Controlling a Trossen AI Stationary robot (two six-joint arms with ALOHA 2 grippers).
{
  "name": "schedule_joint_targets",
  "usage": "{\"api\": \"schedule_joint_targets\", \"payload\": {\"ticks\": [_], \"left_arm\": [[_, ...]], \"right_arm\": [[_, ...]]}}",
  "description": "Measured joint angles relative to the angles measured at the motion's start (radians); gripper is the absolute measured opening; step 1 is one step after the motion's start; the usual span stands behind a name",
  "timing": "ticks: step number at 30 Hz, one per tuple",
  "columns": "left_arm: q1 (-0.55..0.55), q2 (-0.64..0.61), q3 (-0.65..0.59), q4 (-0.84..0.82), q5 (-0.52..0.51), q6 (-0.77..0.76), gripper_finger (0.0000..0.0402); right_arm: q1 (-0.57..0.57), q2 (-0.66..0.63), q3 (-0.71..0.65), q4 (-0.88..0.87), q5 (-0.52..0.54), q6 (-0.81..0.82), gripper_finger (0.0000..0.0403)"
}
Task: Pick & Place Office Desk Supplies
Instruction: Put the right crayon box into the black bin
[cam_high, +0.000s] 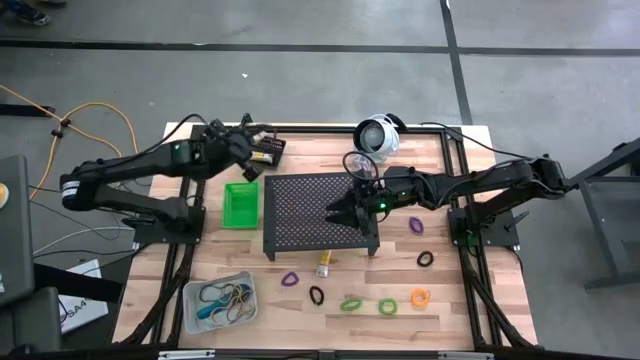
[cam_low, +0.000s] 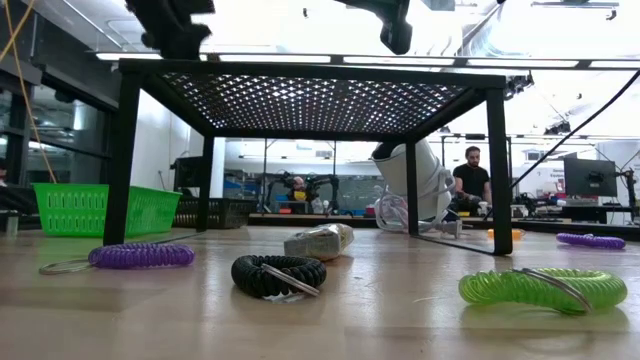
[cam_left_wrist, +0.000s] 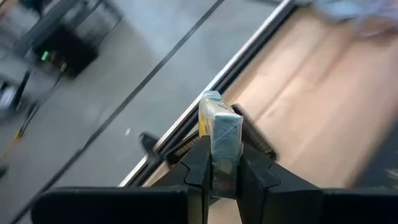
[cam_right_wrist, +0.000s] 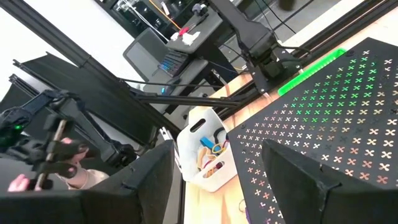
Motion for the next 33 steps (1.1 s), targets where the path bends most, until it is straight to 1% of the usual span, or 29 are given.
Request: {"api": "schedule_joint_targets", "payload": {"ticks": [7,10,13,17,22,24,26,31,33], "left_arm": [[0.169,0.140,0.000,0.000,0.002,-0.025,0.0042],[0.227,0.209,0.000,0.000,0.037,-0.025,0.0042],[0.285,0.268,0.000,0.001,0.114,-0.020,0.0042],[0.355,0.330,0.000,0.001,0.247,-0.011,0.0042],[0.441,0.353,0.000,0.012,0.439,0.018,0.0042],[0.473,0.352,-0.002,0.040,0.500,0.034,0.0042],[0.505,0.352,-0.002,0.048,0.547,0.040,0.0042],[0.566,0.352,-0.009,0.066,0.610,0.033,0.0042],[0.589,0.352,-0.018,0.076,0.651,0.031,0.0042]], "right_arm": [[0.000,0.000,0.000,0.000,0.000,0.000,0.0231],[0.000,0.000,0.000,0.000,0.000,0.000,0.0231],[0.000,0.000,0.000,0.000,0.000,0.000,0.0231],[0.000,0.000,0.000,0.000,0.000,0.000,0.0231],[0.000,0.000,0.000,0.000,0.000,0.000,0.0231],[0.000,0.000,0.000,0.000,0.000,0.000,0.0231],[0.000,0.000,0.000,0.000,0.000,0.000,0.0231],[0.000,0.000,0.000,0.000,0.000,0.000,0.0231],[0.000,0.000,0.000,0.000,0.000,0.000,0.0231]]}}
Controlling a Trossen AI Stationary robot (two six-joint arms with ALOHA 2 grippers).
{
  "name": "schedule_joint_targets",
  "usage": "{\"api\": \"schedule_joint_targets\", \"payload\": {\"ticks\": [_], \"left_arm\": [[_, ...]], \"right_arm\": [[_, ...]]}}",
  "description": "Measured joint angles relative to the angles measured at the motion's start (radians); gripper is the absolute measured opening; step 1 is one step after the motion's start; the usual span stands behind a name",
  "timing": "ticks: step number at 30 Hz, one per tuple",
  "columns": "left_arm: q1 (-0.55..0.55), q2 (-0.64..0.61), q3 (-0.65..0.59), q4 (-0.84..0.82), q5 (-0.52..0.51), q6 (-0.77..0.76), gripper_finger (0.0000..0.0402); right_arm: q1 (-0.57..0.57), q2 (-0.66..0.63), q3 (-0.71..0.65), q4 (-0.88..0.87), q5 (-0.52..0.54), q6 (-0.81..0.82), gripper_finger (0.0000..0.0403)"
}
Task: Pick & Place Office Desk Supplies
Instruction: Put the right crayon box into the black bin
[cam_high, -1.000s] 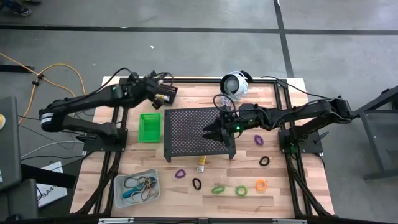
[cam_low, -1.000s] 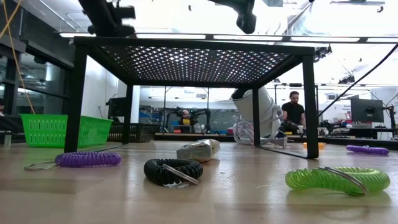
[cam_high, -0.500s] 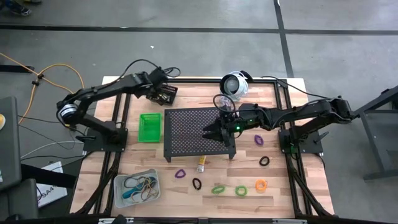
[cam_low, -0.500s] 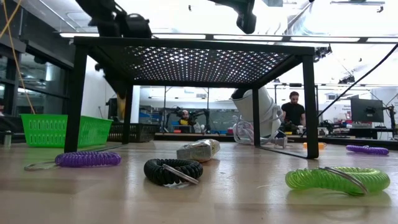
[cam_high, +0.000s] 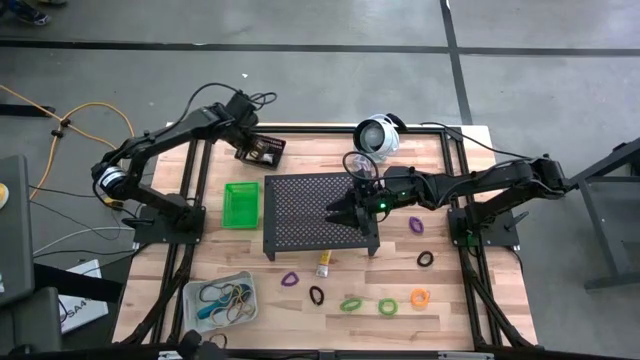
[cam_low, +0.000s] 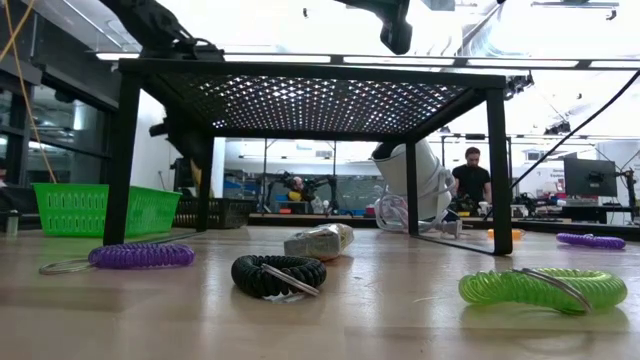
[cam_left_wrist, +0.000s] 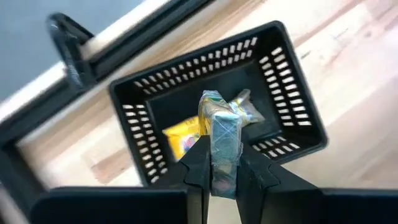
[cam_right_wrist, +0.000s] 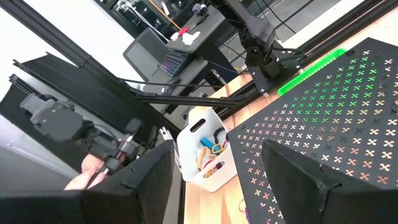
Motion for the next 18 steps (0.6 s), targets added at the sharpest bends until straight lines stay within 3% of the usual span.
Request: {"api": "schedule_joint_targets", "payload": {"ticks": [7,18], "left_arm": [[0.106,0.000,-0.063,0.119,0.227,-0.010,0.0042],[0.200,0.000,-0.158,0.230,0.448,-0.059,0.0042]], "right_arm": [[0.000,0.000,0.000,0.000,0.000,0.000,0.0231],[0.000,0.000,0.000,0.000,0.000,0.000,0.0231]]}}
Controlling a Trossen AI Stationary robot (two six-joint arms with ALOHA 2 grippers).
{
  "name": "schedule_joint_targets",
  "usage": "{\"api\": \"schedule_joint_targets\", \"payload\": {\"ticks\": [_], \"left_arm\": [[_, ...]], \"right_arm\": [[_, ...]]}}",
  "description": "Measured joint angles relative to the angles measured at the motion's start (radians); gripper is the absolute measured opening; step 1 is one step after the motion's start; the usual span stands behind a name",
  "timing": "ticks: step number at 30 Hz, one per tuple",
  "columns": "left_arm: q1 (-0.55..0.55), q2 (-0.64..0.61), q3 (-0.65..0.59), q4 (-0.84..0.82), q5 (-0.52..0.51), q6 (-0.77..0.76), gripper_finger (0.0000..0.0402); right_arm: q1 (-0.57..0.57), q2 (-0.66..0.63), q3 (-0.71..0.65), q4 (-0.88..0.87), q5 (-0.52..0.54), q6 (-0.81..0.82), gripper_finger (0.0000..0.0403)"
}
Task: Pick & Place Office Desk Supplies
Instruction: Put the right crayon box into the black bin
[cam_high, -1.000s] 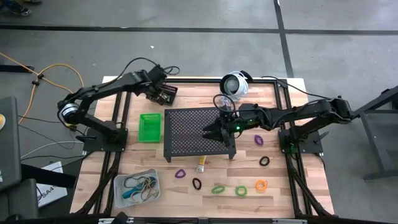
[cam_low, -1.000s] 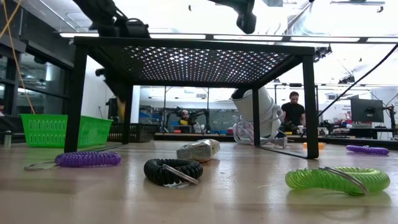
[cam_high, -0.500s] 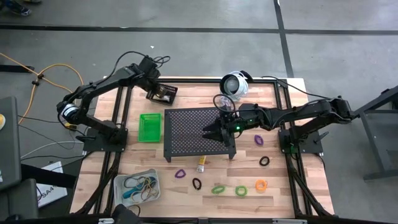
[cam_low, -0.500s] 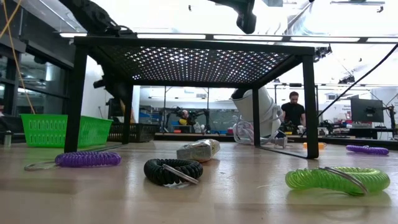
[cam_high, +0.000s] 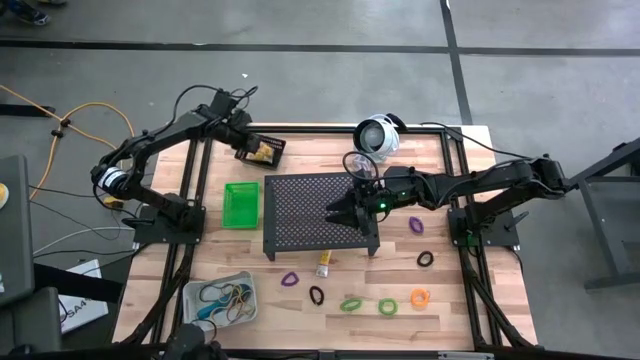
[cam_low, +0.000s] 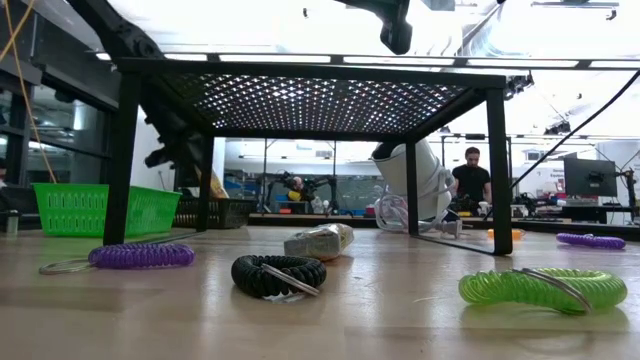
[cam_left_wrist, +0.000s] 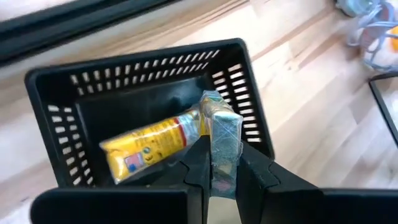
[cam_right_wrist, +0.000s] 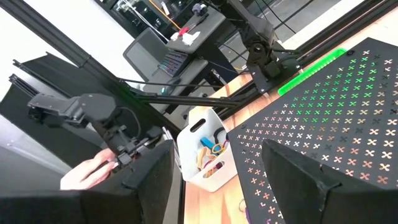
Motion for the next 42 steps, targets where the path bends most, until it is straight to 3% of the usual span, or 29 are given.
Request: {"api": "schedule_joint_targets", "payload": {"ticks": [16,31,36,42], "left_arm": [[0.002,0.025,-0.050,0.044,-0.029,-0.007,0.0044],[0.002,0.029,-0.050,0.089,-0.028,0.022,0.0127],[0.018,0.026,-0.049,0.102,-0.030,0.022,0.0134],[0.043,0.018,-0.048,0.107,-0.115,0.013,0.0134]], "right_arm": [[0.000,0.000,0.000,0.000,0.000,0.000,0.0231],[0.000,0.000,0.000,0.000,0.000,0.000,0.0231],[0.000,0.000,0.000,0.000,0.000,0.000,0.0231],[0.000,0.000,0.000,0.000,0.000,0.000,0.0231]]}}
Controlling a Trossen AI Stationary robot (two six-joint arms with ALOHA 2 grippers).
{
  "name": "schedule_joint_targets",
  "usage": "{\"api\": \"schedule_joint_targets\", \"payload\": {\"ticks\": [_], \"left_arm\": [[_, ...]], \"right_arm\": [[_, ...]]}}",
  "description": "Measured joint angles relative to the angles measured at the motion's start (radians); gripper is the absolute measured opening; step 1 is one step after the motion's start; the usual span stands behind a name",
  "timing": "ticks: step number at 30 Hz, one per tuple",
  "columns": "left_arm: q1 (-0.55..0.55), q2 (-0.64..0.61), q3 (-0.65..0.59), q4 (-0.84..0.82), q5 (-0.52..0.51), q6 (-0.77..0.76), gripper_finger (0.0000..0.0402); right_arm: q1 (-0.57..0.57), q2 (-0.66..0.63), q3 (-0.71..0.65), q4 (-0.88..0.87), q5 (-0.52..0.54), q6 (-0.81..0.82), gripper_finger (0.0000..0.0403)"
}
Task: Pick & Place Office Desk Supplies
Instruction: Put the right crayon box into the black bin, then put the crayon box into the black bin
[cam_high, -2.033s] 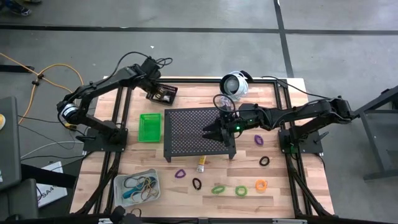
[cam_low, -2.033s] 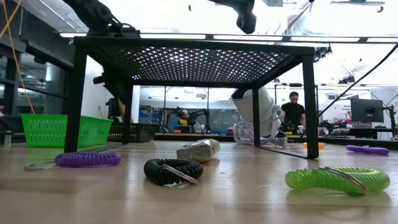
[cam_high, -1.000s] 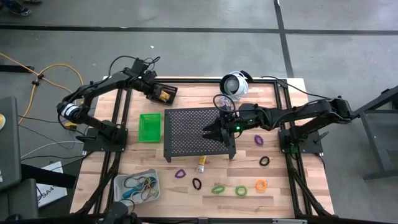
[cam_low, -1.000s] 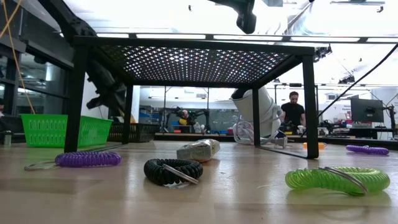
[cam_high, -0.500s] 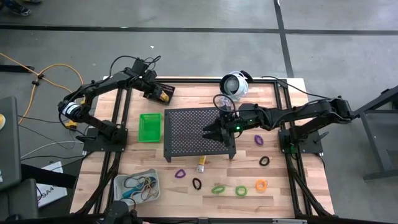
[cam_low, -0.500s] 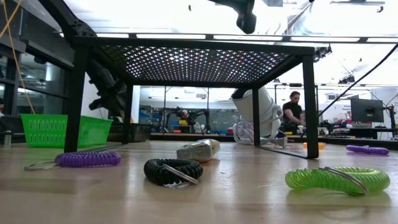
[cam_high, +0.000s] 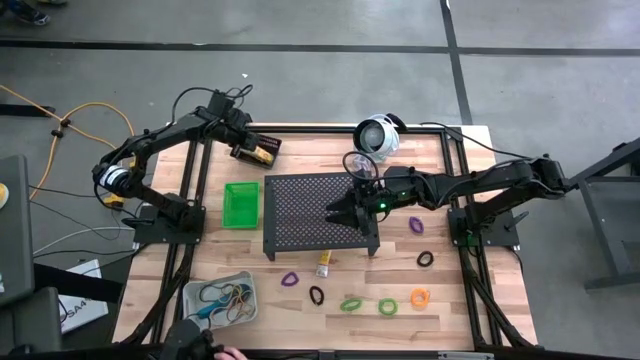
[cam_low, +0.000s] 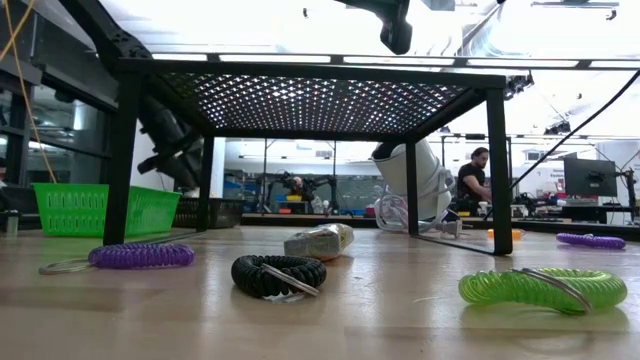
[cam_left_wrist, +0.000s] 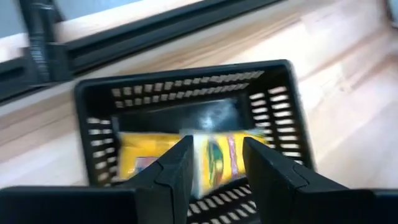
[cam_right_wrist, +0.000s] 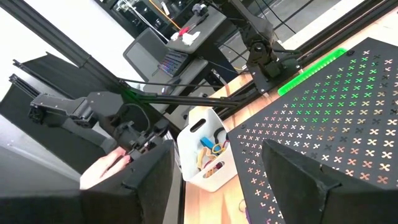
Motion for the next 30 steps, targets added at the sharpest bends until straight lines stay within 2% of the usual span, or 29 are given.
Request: {"api": "schedule_joint_targets", "payload": {"ticks": [4,12,17,24,30], "left_arm": [[-0.001,0.000,0.000,-0.001,-0.036,-0.001,0.0134],[-0.001,0.000,0.000,0.001,-0.040,0.000,0.0134],[-0.001,-0.015,0.001,0.027,0.006,0.015,0.0134],[-0.021,-0.136,0.009,0.100,0.099,0.061,0.0134],[-0.089,-0.282,0.009,0.125,0.105,0.148,0.0134]], "right_arm": [[0.000,0.000,0.000,0.000,0.000,0.000,0.0231],[0.000,0.000,0.000,0.000,0.000,0.000,0.0231],[0.000,0.000,0.000,0.000,0.000,0.000,0.0231],[0.000,0.000,0.000,0.000,0.000,0.000,0.0231],[0.000,0.000,0.000,0.000,0.000,0.000,0.0231]]}}
